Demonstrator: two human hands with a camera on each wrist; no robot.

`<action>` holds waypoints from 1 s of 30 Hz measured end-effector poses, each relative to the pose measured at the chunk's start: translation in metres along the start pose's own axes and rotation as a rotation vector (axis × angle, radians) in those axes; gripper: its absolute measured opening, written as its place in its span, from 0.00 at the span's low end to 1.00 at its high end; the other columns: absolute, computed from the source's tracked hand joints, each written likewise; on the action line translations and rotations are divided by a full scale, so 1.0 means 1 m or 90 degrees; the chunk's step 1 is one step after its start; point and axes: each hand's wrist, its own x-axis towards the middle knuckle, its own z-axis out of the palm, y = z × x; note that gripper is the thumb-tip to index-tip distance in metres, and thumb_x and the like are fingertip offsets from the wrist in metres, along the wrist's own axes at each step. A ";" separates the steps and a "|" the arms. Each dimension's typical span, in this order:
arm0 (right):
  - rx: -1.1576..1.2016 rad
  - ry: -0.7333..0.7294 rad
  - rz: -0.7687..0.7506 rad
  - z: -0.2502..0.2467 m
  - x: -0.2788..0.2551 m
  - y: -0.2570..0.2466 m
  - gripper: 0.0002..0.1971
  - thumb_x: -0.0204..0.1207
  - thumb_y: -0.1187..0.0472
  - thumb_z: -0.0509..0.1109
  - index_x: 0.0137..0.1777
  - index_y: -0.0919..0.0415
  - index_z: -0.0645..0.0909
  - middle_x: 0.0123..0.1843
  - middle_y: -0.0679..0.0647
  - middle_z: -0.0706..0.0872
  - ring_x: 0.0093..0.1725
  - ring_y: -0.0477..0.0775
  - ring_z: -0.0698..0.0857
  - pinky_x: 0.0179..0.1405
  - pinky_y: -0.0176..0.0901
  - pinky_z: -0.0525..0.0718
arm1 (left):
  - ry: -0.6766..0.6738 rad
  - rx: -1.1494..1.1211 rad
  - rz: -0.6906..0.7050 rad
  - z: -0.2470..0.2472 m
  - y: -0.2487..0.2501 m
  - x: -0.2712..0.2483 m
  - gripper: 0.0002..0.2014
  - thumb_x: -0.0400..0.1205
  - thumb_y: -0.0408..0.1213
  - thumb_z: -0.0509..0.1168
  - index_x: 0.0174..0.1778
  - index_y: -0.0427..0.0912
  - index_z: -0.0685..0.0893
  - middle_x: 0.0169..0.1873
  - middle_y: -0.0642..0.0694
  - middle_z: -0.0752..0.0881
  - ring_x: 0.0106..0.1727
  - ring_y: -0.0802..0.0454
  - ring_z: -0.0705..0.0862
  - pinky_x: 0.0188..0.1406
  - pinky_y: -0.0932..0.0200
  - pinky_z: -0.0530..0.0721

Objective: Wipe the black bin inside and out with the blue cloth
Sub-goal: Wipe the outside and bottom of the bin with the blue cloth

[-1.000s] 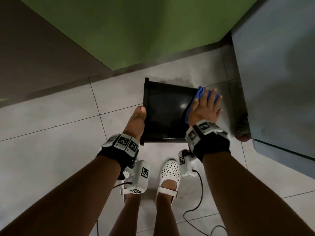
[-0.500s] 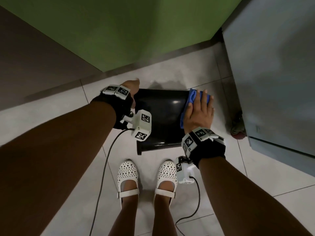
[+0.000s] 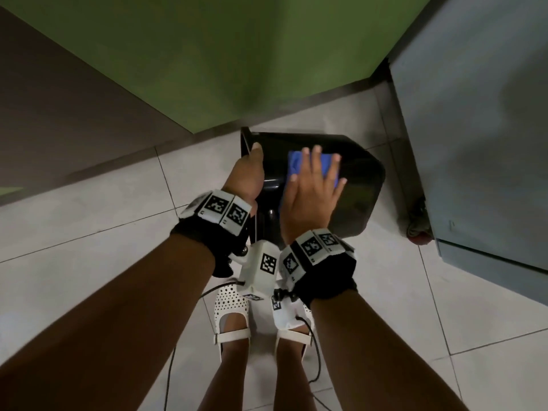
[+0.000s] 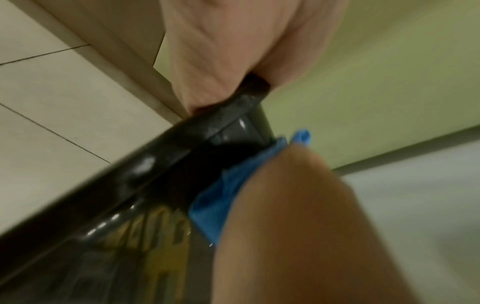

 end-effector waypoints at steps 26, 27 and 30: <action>-0.118 -0.176 0.049 -0.017 0.022 0.004 0.26 0.85 0.53 0.45 0.82 0.57 0.50 0.85 0.55 0.52 0.84 0.59 0.49 0.82 0.60 0.48 | -0.012 0.003 0.234 -0.001 -0.047 -0.023 0.20 0.86 0.45 0.49 0.58 0.34 0.79 0.57 0.34 0.84 0.61 0.40 0.81 0.69 0.42 0.76; -0.126 -0.176 0.002 -0.014 0.014 -0.007 0.26 0.85 0.52 0.44 0.82 0.56 0.50 0.85 0.54 0.52 0.84 0.58 0.49 0.82 0.59 0.47 | -0.010 -0.006 0.234 -0.001 -0.047 -0.023 0.21 0.86 0.46 0.49 0.56 0.34 0.80 0.55 0.34 0.85 0.59 0.39 0.82 0.68 0.42 0.77; -0.108 -0.214 -0.105 -0.010 0.000 -0.028 0.25 0.85 0.51 0.42 0.82 0.55 0.49 0.85 0.52 0.51 0.84 0.55 0.47 0.82 0.56 0.45 | -0.027 -0.039 0.210 -0.005 -0.045 -0.025 0.17 0.87 0.43 0.47 0.55 0.39 0.79 0.51 0.40 0.85 0.56 0.43 0.83 0.65 0.49 0.78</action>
